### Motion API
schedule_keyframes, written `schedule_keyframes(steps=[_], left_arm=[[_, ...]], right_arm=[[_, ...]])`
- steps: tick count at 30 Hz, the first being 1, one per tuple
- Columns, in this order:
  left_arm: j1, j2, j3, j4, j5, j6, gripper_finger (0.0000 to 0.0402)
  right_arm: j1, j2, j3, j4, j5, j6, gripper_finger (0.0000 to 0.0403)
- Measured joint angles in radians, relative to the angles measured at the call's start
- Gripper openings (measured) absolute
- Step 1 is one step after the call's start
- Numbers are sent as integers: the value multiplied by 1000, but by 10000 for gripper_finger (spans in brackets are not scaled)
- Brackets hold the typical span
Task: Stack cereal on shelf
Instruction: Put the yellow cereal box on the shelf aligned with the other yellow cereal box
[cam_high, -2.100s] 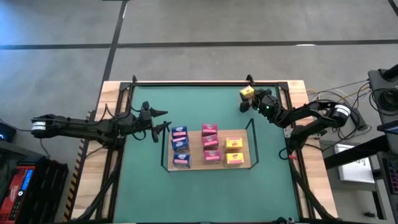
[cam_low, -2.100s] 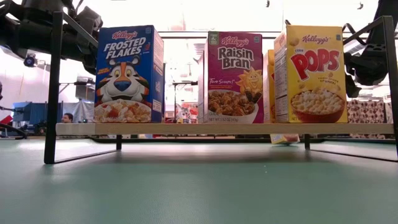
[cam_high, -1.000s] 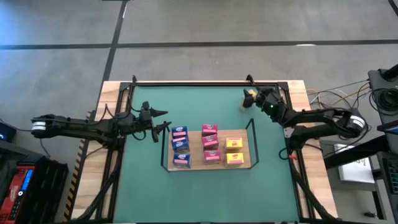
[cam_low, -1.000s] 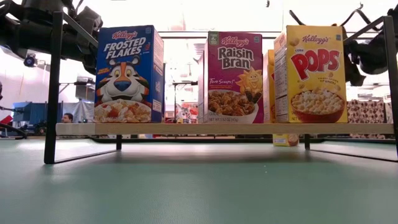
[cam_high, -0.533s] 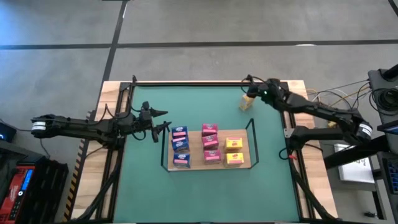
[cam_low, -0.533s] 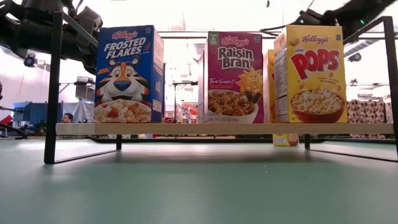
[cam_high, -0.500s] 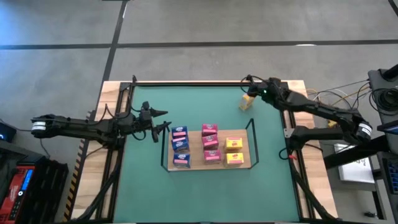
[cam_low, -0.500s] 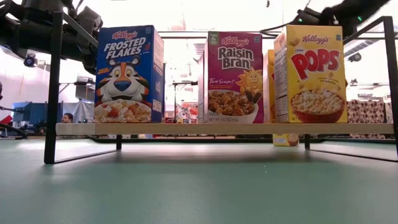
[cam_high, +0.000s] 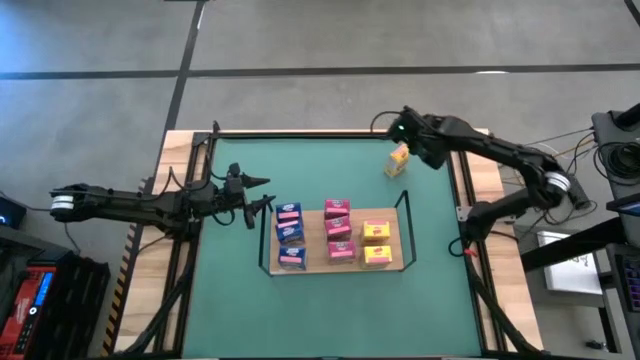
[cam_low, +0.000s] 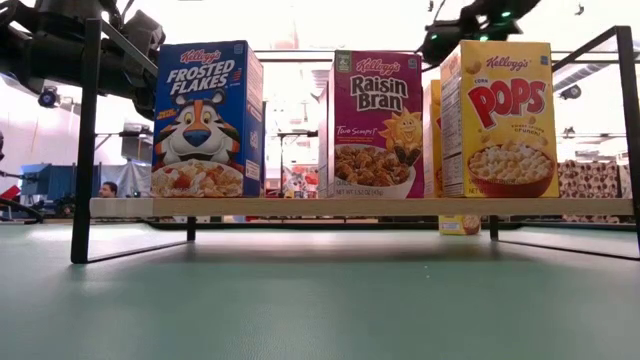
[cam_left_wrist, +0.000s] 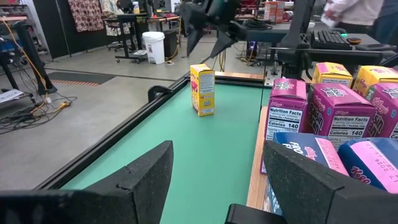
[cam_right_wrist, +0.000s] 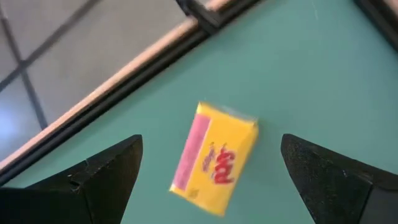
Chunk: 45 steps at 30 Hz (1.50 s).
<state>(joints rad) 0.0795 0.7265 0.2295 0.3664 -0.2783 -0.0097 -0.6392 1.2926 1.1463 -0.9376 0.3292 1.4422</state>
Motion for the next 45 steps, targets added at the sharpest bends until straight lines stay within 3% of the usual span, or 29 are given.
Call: schedule_keyframes(steps=[11, 19, 26, 31, 45], left_arm=[[0, 0, 0, 0, 0, 0, 233], [0, 0, 0, 0, 0, 0, 233], [0, 0, 0, 0, 0, 0, 233], [0, 0, 0, 0, 0, 0, 233], [0, 0, 0, 0, 0, 0, 233]], right_arm=[[44, 342, 367, -446, -98, 392, 370], [70, 458, 469, -534, -121, 627, 370], [70, 463, 461, -560, -110, 643, 370], [70, 463, 459, -531, -8, 546, 370], [63, 538, 455, -514, -11, 537, 362]])
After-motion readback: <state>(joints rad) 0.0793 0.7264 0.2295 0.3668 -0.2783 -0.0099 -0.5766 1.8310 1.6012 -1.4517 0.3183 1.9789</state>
